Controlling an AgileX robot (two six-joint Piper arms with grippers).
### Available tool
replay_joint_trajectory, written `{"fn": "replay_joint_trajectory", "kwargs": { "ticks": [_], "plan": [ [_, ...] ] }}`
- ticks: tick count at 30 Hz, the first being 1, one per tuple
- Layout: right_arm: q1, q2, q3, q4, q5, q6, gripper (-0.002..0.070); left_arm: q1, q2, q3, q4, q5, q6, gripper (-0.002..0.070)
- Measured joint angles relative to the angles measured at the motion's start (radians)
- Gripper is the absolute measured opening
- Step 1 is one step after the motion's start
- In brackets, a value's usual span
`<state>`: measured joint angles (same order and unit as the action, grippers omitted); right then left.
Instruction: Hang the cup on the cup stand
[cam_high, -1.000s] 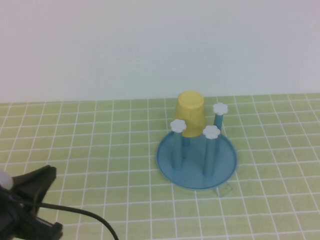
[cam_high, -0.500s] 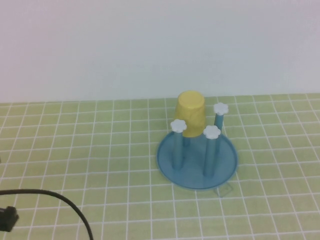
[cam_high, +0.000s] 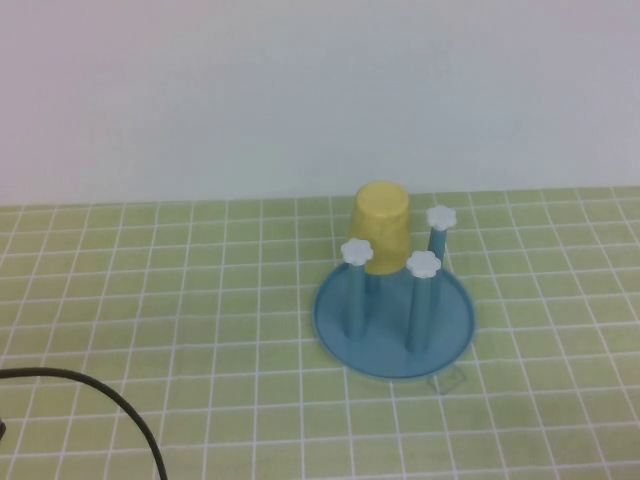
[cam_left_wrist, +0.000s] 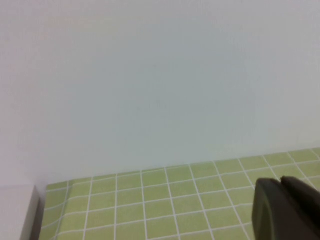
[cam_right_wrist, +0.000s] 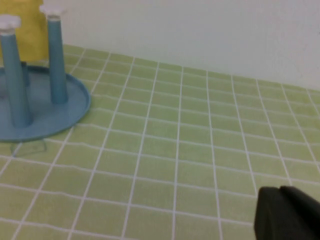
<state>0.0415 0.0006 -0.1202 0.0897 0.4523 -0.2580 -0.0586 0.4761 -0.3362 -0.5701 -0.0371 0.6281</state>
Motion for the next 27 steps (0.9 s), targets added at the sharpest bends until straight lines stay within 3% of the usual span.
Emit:
{"fn": "replay_joint_trajectory", "kwargs": {
  "ticks": [6, 27],
  "plan": [
    [0.0, -0.011, 0.129, -0.037, -0.027, 0.024, -0.0001, 0.0, -0.011, 0.0, 0.0, 0.021, 0.0, -0.0001],
    [0.069, -0.011, 0.138, -0.051, -0.074, 0.075, -0.0002, 0.0, -0.076, 0.0, 0.002, 0.089, 0.0, -0.0001]
  ]
}}
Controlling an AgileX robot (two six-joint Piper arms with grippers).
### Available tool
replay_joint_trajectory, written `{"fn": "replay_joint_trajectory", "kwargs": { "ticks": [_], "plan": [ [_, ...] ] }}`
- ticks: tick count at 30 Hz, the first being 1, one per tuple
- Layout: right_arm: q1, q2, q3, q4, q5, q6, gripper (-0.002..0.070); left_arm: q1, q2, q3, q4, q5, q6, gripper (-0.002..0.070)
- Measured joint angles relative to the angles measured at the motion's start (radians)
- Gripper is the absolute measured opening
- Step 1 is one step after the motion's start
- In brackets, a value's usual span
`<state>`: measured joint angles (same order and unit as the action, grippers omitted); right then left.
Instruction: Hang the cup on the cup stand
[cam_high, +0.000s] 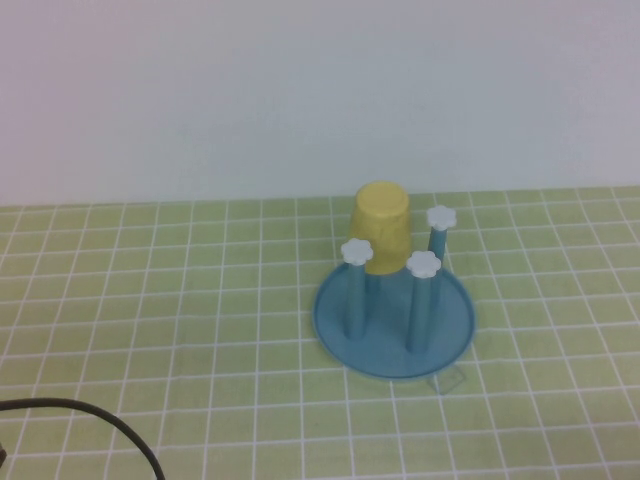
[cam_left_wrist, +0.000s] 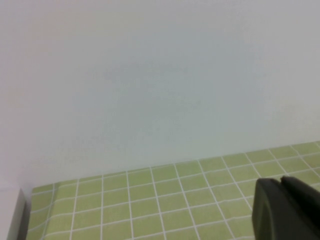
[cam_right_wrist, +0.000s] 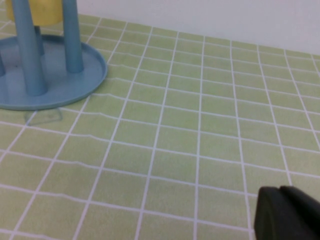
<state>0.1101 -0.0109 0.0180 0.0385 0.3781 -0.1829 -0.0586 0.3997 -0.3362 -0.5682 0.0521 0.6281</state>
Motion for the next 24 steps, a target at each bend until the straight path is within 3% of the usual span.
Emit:
{"fn": "replay_joint_trajectory", "kwargs": {
  "ticks": [8, 12, 14, 24],
  "plan": [
    [-0.002, 0.0, 0.0, 0.0, -0.002, 0.001, -0.0001, 0.0, -0.006, 0.0, 0.025, 0.0, 0.0, -0.0001],
    [-0.002, 0.0, 0.0, 0.0, -0.002, 0.001, -0.0001, 0.0, -0.006, 0.0, 0.283, 0.002, 0.0, -0.0001],
    [-0.002, 0.0, 0.0, 0.0, -0.002, 0.001, -0.0001, 0.0, -0.011, 0.0, 0.337, 0.004, -0.014, -0.0001],
    [-0.002, 0.0, 0.0, 0.0, -0.004, 0.001, -0.0001, 0.0, -0.065, 0.092, 0.266, 0.002, -0.051, -0.0001]
  ]
}}
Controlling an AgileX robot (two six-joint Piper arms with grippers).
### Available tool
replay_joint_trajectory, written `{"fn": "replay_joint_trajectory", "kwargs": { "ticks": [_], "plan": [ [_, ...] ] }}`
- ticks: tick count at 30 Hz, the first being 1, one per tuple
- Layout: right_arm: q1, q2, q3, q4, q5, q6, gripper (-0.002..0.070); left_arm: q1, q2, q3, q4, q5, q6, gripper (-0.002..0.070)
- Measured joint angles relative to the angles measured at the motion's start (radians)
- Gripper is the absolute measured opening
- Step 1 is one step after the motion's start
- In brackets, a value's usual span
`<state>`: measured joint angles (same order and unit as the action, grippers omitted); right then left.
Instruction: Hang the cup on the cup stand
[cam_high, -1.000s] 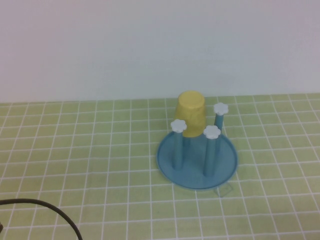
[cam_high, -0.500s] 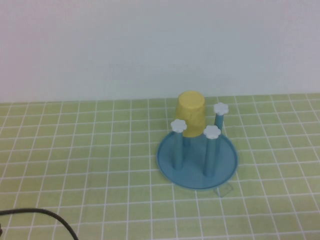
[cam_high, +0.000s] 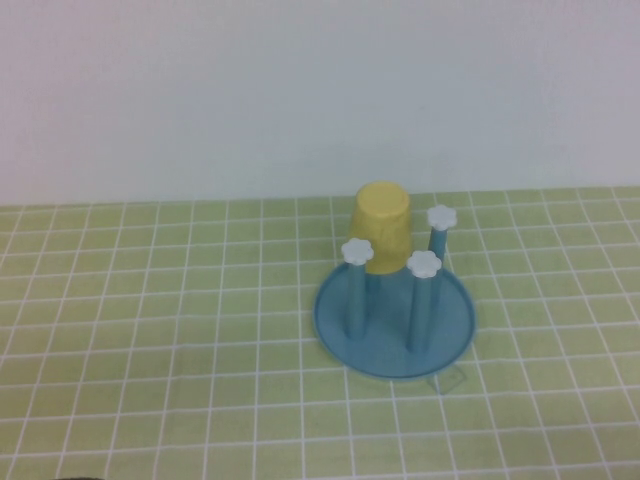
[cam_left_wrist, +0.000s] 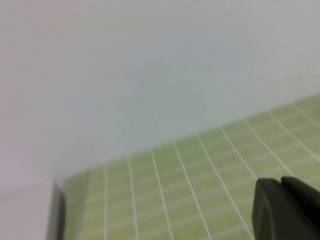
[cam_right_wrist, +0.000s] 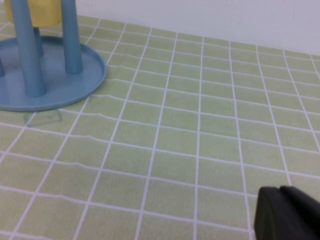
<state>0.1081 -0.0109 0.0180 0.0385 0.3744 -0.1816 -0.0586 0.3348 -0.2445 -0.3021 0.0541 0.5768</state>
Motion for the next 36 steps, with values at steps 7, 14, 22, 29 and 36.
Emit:
{"fn": "replay_joint_trajectory", "kwargs": {
  "ticks": [7, 14, 22, 29, 36],
  "plan": [
    [-0.001, 0.0, 0.0, 0.0, 0.0, 0.0, -0.0001, 0.0, -0.122, 0.154, -0.017, 0.003, 0.0, -0.0001],
    [-0.04, 0.0, 0.0, 0.0, 0.0, 0.0, -0.0002, 0.0, -0.259, 0.247, 0.004, 0.005, 0.026, -0.0001],
    [-0.071, 0.0, 0.0, 0.0, 0.0, 0.0, -0.0002, 0.0, -0.348, 0.247, -0.033, 0.275, 0.003, -0.0001],
    [-0.081, 0.0, 0.0, 0.0, 0.0, 0.0, -0.0002, 0.028, -0.346, 0.247, -0.067, 0.282, 0.006, -0.0001],
    [-0.129, 0.0, 0.0, 0.0, 0.0, 0.0, -0.0001, 0.034, -0.346, 0.247, -0.067, 0.282, -0.002, -0.0001]
  ]
}}
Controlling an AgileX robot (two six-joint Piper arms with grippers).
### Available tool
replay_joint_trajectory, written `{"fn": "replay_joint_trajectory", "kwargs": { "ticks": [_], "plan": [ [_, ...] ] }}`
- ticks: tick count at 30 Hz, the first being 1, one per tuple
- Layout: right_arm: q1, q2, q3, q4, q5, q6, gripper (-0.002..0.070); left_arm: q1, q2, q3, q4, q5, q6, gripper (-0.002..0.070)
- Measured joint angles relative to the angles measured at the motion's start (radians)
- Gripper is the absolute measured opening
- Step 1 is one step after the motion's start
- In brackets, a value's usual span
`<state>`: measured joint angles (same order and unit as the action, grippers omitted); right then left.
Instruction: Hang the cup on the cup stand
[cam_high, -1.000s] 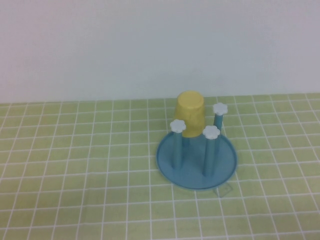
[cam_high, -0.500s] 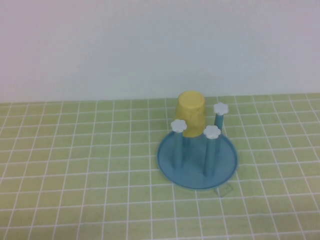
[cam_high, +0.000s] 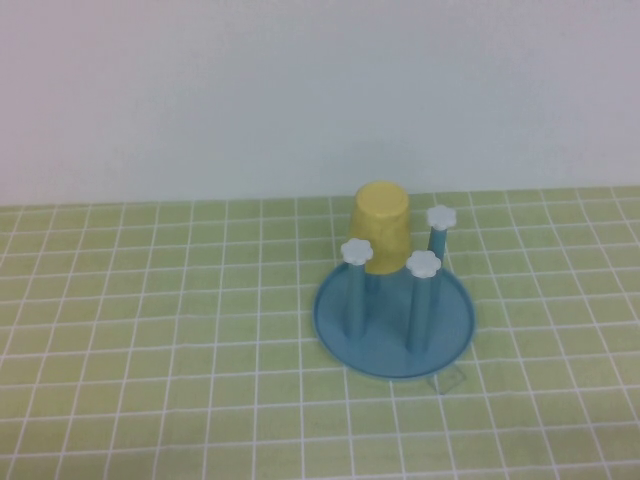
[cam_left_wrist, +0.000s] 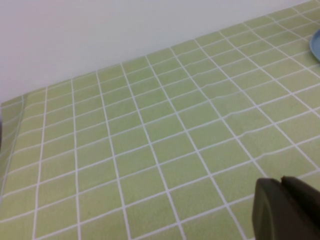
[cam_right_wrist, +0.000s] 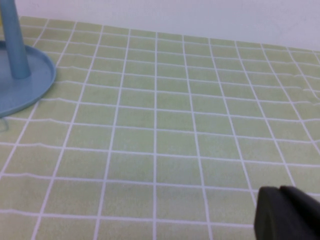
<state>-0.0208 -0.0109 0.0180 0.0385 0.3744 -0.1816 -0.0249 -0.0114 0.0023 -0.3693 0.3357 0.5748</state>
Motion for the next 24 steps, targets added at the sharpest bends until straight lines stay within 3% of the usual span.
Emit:
{"fn": "replay_joint_trajectory", "kwargs": {
  "ticks": [3, 7, 9, 24],
  "plan": [
    [-0.009, 0.0, 0.0, 0.0, 0.0, 0.0, -0.0001, 0.0, 0.0, 0.0, 0.035, 0.0, -0.042, -0.0001],
    [-0.009, 0.0, 0.0, 0.0, 0.0, 0.0, -0.0001, 0.0, 0.0, 0.0, 0.312, -0.002, -0.402, -0.0001],
    [-0.009, 0.0, 0.0, 0.0, 0.0, 0.0, -0.0001, 0.0, 0.0, 0.0, 0.369, -0.002, -0.499, -0.0001],
    [-0.009, 0.0, 0.0, 0.0, 0.0, 0.0, -0.0001, 0.0, 0.0, 0.0, 0.369, -0.02, -0.472, -0.0001]
  ]
}}
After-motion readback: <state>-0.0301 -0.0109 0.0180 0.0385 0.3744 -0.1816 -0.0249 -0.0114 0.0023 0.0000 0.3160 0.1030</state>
